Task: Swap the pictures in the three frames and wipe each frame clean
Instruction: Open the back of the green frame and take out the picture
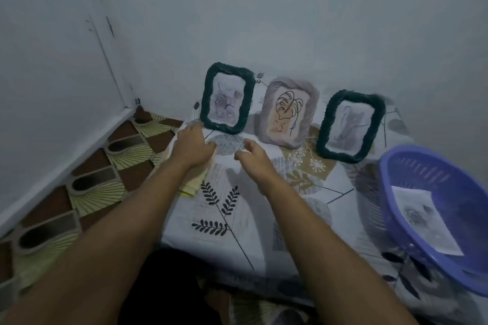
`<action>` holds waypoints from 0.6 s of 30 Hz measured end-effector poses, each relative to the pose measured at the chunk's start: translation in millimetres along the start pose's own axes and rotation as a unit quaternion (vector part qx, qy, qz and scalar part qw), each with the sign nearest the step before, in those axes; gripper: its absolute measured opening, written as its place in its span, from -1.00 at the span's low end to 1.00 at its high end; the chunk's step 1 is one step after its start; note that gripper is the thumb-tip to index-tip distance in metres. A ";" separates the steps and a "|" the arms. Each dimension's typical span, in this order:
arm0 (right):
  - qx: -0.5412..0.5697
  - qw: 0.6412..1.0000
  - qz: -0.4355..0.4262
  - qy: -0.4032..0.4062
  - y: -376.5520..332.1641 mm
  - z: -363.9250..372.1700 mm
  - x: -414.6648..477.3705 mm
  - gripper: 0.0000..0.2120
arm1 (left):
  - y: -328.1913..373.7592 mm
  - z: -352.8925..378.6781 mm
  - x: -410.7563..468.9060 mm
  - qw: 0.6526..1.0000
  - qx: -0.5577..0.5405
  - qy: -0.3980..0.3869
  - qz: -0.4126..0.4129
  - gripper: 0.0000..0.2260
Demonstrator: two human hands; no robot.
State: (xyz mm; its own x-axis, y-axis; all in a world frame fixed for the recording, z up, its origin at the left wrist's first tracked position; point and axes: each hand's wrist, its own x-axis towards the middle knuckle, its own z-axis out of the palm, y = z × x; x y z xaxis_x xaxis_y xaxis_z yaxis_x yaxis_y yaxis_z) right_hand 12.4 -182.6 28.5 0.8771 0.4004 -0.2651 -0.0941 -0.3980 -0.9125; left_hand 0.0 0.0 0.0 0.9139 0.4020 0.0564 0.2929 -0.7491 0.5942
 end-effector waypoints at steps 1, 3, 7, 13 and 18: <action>0.006 1.000 -0.002 0.001 -1.2 0.1 10.1 -0.42 | 0.8 0.6 7.7 1.000 -0.025 0.011 0.000 -0.39; 0.011 1.000 -0.005 0.009 -4.4 -1.6 29.4 -0.37 | 4.3 -0.8 23.2 0.998 -0.058 0.026 -0.021 -0.49; 0.045 0.998 -0.018 0.026 -11.2 -5.3 59.7 -0.42 | 5.3 -0.7 51.8 0.991 -0.119 0.026 -0.057 -0.55; 0.028 0.999 -0.008 0.031 -14.2 0.4 88.1 -0.49 | 10.3 11.6 71.0 0.972 -0.216 0.027 -0.087 -0.58; 0.047 0.998 -0.016 0.041 -5.5 8.0 103.1 -0.47 | 10.0 10.1 68.6 0.960 -0.259 0.031 -0.099 -0.53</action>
State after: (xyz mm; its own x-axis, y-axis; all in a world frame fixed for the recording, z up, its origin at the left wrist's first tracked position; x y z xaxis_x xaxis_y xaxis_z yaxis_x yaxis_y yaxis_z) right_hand 99.6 -132.6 3.8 0.9158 0.3409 -0.2125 -0.1056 -0.3063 -0.9461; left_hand 68.5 14.8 1.7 0.8312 0.5526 -0.0610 0.2658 -0.2987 0.9166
